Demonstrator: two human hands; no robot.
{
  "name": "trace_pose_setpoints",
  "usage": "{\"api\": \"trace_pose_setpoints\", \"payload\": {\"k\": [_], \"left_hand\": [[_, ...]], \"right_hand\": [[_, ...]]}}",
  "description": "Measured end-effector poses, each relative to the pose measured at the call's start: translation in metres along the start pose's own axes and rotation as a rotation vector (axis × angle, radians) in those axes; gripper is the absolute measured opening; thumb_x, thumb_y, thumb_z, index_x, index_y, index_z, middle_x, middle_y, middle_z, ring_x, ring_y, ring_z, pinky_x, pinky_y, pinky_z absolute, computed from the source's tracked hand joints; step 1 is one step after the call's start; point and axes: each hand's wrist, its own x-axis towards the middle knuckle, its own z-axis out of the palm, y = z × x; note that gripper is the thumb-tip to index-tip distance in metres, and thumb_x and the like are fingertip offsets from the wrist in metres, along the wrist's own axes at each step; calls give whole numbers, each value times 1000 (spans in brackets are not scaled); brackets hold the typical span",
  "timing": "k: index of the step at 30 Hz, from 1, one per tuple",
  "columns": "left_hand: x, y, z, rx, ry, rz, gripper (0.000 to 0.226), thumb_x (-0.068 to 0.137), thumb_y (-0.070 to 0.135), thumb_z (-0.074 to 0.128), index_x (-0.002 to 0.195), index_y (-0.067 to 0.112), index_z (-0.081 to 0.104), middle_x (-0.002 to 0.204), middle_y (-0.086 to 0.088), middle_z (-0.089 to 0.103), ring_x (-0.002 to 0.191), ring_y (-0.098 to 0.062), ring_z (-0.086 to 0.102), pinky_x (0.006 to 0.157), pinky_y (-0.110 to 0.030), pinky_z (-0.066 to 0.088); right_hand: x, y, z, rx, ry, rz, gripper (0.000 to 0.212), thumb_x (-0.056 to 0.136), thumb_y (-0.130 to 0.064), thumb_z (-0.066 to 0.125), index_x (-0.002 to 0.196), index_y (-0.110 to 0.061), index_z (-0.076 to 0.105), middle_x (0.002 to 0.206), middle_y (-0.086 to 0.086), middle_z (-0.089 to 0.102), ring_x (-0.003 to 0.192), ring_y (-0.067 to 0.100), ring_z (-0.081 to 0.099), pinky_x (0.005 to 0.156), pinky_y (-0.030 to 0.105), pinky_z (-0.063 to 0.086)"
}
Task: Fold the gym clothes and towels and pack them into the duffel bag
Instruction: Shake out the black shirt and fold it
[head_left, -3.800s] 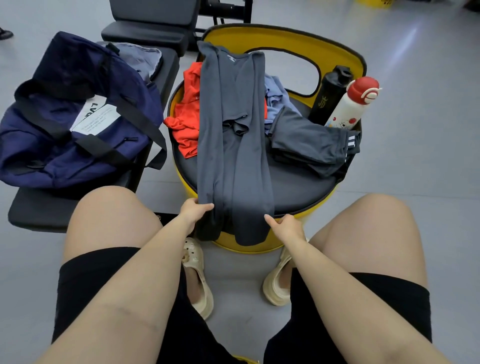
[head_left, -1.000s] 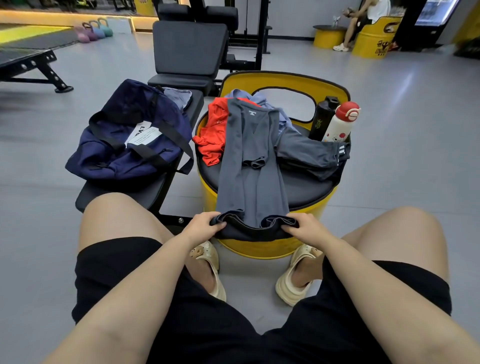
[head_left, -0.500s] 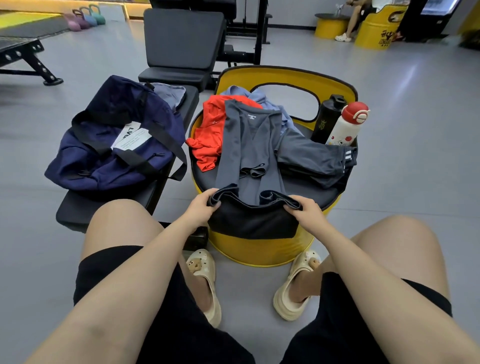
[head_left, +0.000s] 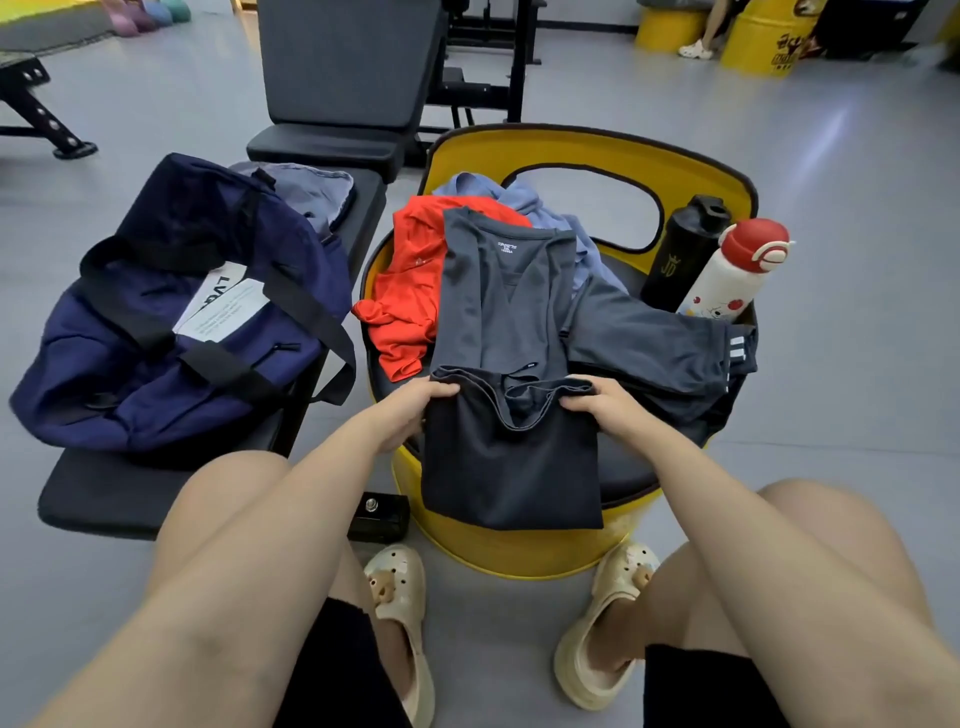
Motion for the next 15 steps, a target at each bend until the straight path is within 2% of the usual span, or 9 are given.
{"api": "trace_pose_setpoints", "payload": {"k": [3, 5, 7, 10, 12, 15], "left_hand": [[26, -2, -1, 19, 85, 28, 21, 96, 12, 51, 114, 17, 59, 121, -7, 63, 109, -21, 58, 96, -33, 45], [39, -4, -3, 49, 134, 85, 25, 96, 10, 52, 120, 11, 58, 122, -7, 61, 112, -23, 57, 93, -29, 43], [47, -6, -5, 142, 210, 128, 27, 97, 10, 51, 123, 8, 57, 119, -6, 60, 114, -22, 55, 88, -24, 39], [58, -13, -13, 299, 400, 124, 28, 96, 16, 52, 123, 9, 59, 122, -8, 61, 115, -24, 54, 87, -25, 39], [62, -18, -16, 396, 480, 133, 29, 94, 19, 55, 121, 9, 61, 120, -10, 62, 115, -26, 55, 87, -27, 39], [62, -22, -17, 485, 518, 179, 27, 92, 19, 59, 117, 9, 60, 115, -10, 63, 110, -26, 55, 80, -23, 36]], "right_hand": [[21, -2, 3, -92, 26, -25, 27, 91, 7, 53, 86, -17, 64, 84, -3, 65, 75, 2, 58, 71, 12, 45], [34, -1, 6, -153, 62, -40, 22, 91, 7, 53, 96, -11, 64, 92, 2, 64, 86, 9, 56, 76, 18, 43], [44, 3, 11, -241, 135, -43, 23, 92, 2, 53, 107, -12, 65, 97, 3, 63, 94, 16, 56, 80, 23, 41], [45, 11, 17, -432, 310, -13, 23, 94, -12, 53, 115, -18, 61, 98, 4, 61, 93, 21, 53, 76, 24, 37], [43, 18, 21, -470, 383, -12, 23, 95, -17, 54, 117, -16, 58, 102, 8, 63, 95, 25, 56, 76, 28, 40], [42, 23, 26, -569, 442, -6, 31, 96, -23, 54, 125, -13, 51, 108, 12, 63, 103, 32, 57, 84, 37, 45]]}}
